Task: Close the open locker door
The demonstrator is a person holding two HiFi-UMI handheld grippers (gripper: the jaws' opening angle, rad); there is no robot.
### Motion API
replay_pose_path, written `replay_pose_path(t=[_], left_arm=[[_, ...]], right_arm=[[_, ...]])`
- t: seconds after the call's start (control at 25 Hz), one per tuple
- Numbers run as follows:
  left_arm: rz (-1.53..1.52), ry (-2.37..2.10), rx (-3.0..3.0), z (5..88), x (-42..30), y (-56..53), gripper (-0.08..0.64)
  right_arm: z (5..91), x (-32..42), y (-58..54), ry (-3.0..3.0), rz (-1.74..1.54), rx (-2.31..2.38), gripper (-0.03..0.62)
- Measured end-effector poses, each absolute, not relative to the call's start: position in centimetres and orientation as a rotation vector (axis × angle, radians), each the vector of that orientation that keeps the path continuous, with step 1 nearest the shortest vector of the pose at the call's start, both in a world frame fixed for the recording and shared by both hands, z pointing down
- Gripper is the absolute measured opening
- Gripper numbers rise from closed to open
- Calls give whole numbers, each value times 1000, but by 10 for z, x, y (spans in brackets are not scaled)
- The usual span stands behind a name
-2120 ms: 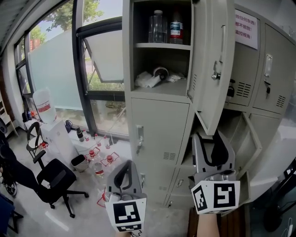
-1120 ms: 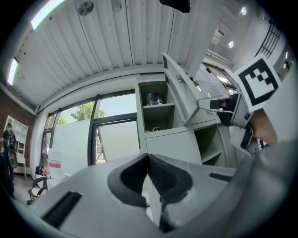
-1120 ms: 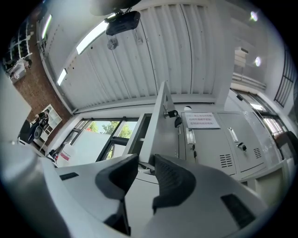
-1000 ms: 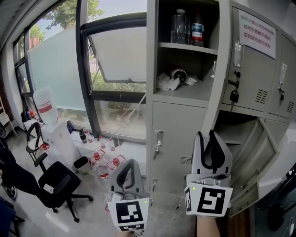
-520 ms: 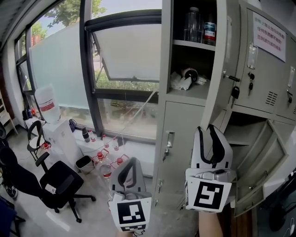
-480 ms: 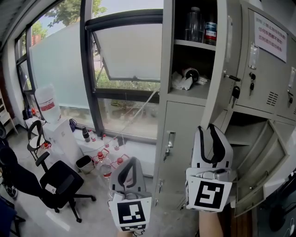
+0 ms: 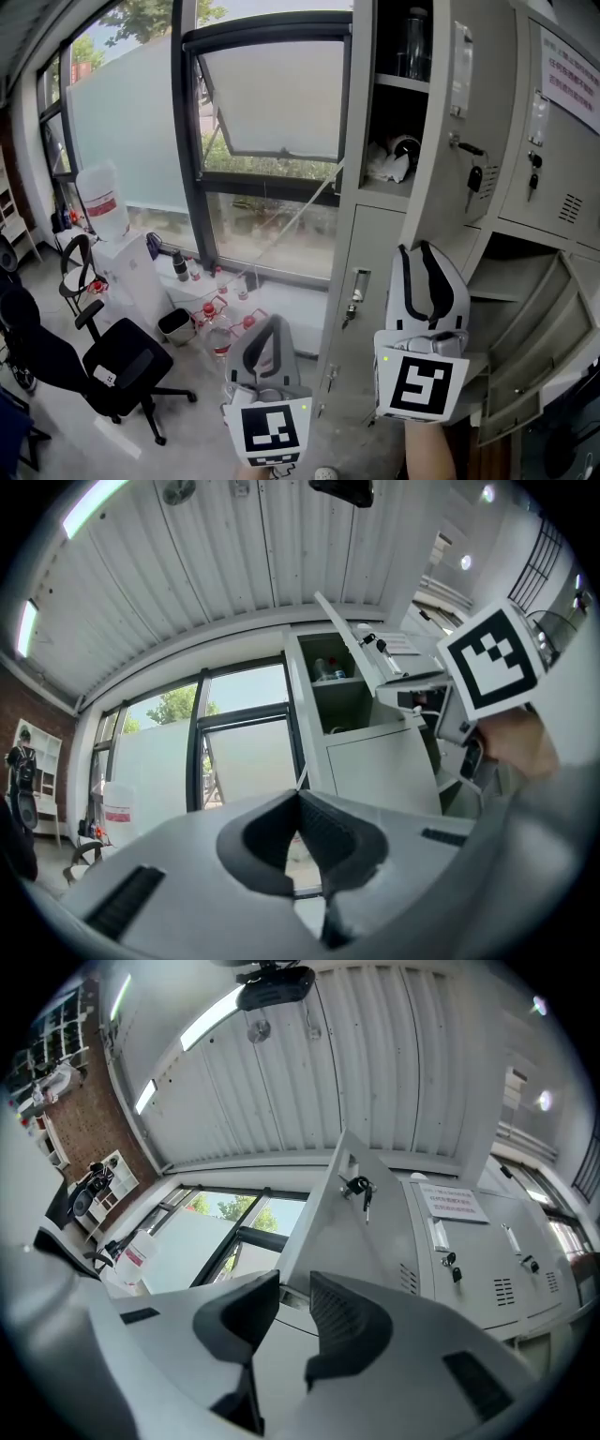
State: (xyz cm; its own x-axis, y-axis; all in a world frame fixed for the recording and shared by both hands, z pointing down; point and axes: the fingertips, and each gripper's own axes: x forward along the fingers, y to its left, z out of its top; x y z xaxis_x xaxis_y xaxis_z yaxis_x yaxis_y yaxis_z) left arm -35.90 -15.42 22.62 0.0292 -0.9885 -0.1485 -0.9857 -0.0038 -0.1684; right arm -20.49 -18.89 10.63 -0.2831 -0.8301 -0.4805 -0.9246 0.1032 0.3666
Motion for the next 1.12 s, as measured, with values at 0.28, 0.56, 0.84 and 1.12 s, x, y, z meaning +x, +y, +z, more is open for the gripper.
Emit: replay_pose_path(t=[0.28,0.56,0.84,1.12], left_arm=[[-25,2089,-2016,223,-367,-176,2],[-41,2139,-1948,222,-378,-195,2],[-36,2159,-1931,222,-380,-212,2],[-53,2151,-1926,218,-384,-228,2]], right_arm=[[107,-226,-218,2215,1012,-1792,106],[108,-241,-249,2223,991,-1789,102],[108,-251,-277,2275,948,-1750,100],[106,-256,-299,2291,885,-1727,97]])
